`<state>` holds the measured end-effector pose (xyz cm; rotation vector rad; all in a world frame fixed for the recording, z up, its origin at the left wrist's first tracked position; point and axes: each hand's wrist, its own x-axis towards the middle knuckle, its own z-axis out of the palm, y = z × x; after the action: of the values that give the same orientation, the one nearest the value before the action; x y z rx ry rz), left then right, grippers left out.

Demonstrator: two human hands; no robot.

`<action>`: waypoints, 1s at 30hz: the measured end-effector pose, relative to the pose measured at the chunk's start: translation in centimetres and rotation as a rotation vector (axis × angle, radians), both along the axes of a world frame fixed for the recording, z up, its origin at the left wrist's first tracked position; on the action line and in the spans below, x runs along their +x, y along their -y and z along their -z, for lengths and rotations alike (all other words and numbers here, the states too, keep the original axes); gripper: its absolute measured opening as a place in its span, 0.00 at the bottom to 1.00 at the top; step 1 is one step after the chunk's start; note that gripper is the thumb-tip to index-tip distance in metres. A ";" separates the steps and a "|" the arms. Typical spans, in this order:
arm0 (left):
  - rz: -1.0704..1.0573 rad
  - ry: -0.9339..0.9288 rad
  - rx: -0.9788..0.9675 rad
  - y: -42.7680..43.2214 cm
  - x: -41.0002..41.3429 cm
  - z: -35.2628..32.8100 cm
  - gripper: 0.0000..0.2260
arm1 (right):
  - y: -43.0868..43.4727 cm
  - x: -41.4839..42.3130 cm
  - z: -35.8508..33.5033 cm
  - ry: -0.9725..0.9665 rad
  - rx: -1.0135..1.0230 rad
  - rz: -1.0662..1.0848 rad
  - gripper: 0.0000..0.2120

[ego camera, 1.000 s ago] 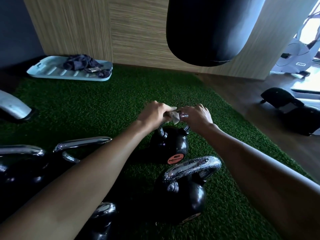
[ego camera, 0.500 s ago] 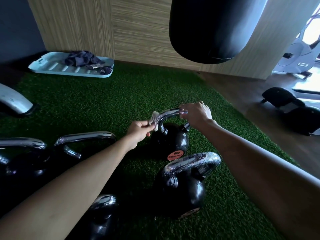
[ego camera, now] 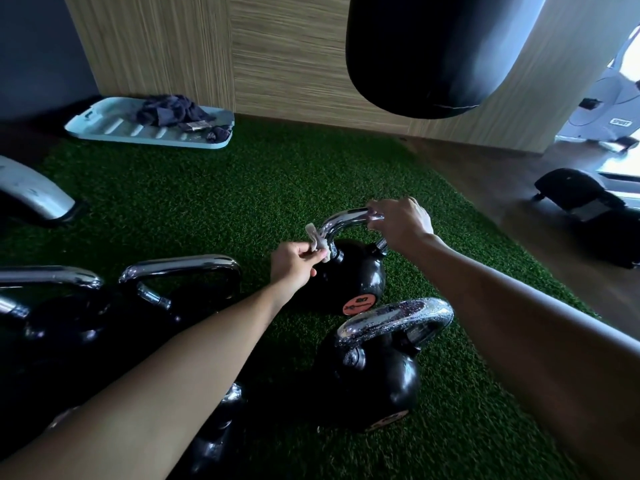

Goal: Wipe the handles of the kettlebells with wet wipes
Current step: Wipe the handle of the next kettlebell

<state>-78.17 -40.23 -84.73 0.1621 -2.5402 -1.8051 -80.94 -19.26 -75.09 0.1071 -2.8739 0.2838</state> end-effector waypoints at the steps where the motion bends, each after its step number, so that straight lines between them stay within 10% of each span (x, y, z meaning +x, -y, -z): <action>1: -0.004 -0.010 -0.011 0.1 0.2 -0.2 0.09 | 0.1 0.1 0.1 0.003 -0.017 0.004 0.15; 7: 0.035 -0.299 -0.053 2.3 1.0 -3.5 0.11 | 0.9 0.6 -1.5 0.144 -0.028 0.049 0.20; 11: 0.162 -0.492 -0.170 2.0 1.5 -5.7 0.26 | 2.5 3.2 -2.4 0.141 -0.588 0.074 0.20; 17: 0.257 -0.657 -0.161 0.9 1.4 -6.8 0.30 | 2.5 6.0 -3.1 0.631 -0.966 -0.093 0.12; 30: 0.480 -0.539 -0.484 2.3 -1.9 -9.4 0.32 | 0.0 6.6 -1.3 0.154 -1.182 0.248 0.06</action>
<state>-80.09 -42.49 -75.32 -0.8742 -2.6117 -1.0350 -74.36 -19.28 -73.75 -0.4874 -2.3218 1.8603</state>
